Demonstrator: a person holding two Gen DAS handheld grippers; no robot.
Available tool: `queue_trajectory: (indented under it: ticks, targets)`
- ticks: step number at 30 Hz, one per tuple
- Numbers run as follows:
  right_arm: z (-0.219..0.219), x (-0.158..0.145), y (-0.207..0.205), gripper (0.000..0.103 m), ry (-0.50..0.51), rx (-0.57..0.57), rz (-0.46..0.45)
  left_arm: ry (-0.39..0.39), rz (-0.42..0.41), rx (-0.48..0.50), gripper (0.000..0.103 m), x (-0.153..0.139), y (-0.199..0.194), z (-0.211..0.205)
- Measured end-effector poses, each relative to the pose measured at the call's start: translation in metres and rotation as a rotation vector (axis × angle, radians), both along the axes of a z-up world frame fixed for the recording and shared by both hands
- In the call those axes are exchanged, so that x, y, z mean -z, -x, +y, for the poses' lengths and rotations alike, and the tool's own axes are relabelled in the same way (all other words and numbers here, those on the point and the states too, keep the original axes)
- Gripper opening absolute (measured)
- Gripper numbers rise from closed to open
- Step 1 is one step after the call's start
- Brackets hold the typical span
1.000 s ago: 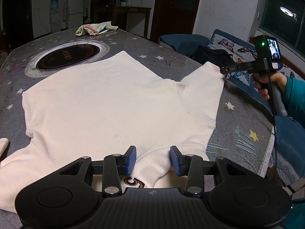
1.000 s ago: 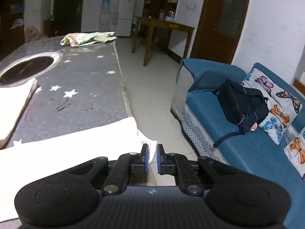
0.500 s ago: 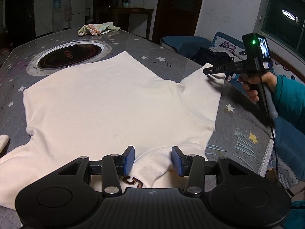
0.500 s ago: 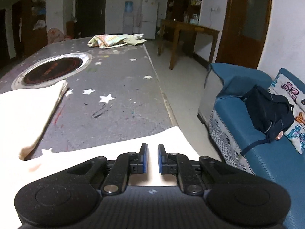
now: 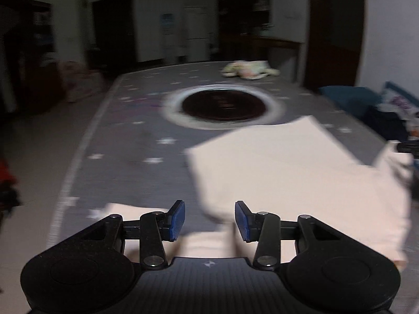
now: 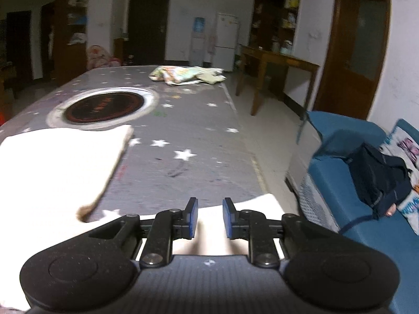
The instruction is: Fold clothes
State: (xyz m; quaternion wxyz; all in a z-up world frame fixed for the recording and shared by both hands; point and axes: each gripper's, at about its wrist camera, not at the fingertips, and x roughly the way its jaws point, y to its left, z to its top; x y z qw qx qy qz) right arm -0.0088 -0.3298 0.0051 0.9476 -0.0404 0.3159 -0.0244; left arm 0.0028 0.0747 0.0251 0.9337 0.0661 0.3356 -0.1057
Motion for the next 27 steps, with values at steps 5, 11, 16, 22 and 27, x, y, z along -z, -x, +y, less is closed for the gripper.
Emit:
queue_trajectory:
  ticks: [5, 11, 16, 22, 27]
  targets:
    - [0.023, -0.001, 0.005, 0.021, -0.018, -0.074, 0.018, -0.071, 0.058, -0.081, 0.044, 0.021, -0.024, 0.02]
    - [0.046, 0.001, 0.008, 0.028, 0.008, -0.143, 0.033, -0.064, 0.072, -0.088, 0.022, 0.033, -0.03, 0.029]
    - [0.058, 0.004, 0.009, 0.028, 0.008, -0.171, 0.043, 0.01, 0.054, -0.136, 0.008, 0.029, -0.028, 0.047]
    - [0.074, 0.001, 0.018, 0.028, 0.0, -0.229, 0.049, 0.153, -0.036, -0.246, 0.007, 0.005, -0.002, 0.088]
    - [0.096, -0.008, 0.028, 0.028, -0.064, -0.344, 0.07, 0.279, -0.134, -0.318, 0.007, -0.013, 0.027, 0.126]
